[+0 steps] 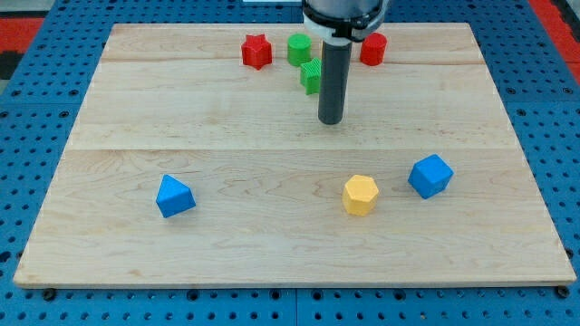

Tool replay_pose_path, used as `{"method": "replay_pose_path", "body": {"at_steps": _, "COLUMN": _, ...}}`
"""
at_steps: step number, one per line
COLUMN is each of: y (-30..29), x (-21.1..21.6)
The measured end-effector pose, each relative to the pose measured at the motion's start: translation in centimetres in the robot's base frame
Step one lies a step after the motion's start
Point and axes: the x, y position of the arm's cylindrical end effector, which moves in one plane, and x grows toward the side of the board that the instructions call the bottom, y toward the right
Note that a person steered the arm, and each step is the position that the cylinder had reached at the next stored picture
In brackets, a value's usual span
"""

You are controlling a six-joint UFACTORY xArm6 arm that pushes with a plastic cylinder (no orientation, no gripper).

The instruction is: Slightly move the blue cube close to the yellow hexagon

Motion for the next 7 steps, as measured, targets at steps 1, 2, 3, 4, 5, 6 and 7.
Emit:
{"method": "replay_pose_path", "body": {"at_steps": 1, "y": 1.0, "x": 1.1}}
{"method": "replay_pose_path", "body": {"at_steps": 2, "y": 3.7, "x": 1.1}}
{"method": "replay_pose_path", "body": {"at_steps": 3, "y": 7.6, "x": 3.7}}
{"method": "replay_pose_path", "body": {"at_steps": 4, "y": 12.3, "x": 5.8}}
{"method": "replay_pose_path", "body": {"at_steps": 5, "y": 16.9, "x": 5.8}}
{"method": "replay_pose_path", "body": {"at_steps": 6, "y": 21.1, "x": 9.0}}
{"method": "replay_pose_path", "body": {"at_steps": 7, "y": 21.0, "x": 11.5}}
